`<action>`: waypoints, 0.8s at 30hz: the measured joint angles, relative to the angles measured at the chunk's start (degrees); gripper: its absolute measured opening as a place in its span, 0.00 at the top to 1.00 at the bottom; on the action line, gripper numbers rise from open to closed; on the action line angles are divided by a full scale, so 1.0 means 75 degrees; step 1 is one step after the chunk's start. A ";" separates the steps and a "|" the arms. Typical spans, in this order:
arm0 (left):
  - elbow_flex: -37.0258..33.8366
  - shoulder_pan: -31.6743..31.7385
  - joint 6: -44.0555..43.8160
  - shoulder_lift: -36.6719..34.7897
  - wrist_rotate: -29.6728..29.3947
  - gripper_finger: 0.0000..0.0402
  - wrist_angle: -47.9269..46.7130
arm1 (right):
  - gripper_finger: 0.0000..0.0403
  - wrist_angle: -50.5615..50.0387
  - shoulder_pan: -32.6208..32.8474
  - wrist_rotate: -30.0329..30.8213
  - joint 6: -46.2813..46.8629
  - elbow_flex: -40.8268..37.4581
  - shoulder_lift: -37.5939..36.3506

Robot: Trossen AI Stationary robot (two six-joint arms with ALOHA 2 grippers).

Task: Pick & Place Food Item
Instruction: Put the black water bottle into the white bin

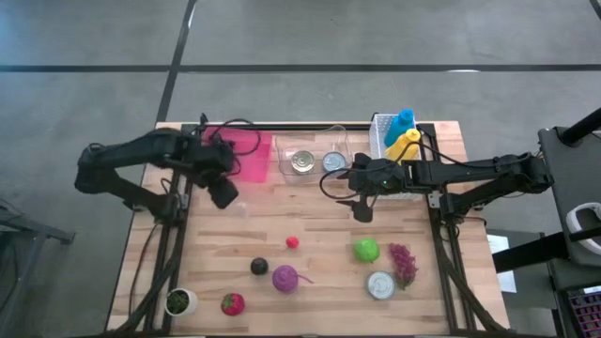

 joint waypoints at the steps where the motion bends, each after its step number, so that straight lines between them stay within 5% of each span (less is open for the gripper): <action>1: 0.0017 0.0148 0.0275 0.0115 0.0035 0.83 0.0037 | 0.18 0.0000 0.0000 0.0000 0.0000 -0.0003 -0.0006; 24: 0.4863 0.0496 0.4010 0.4582 0.0773 0.83 0.0110 | 0.13 -0.0911 0.0003 0.0000 0.0467 -0.0161 -0.0980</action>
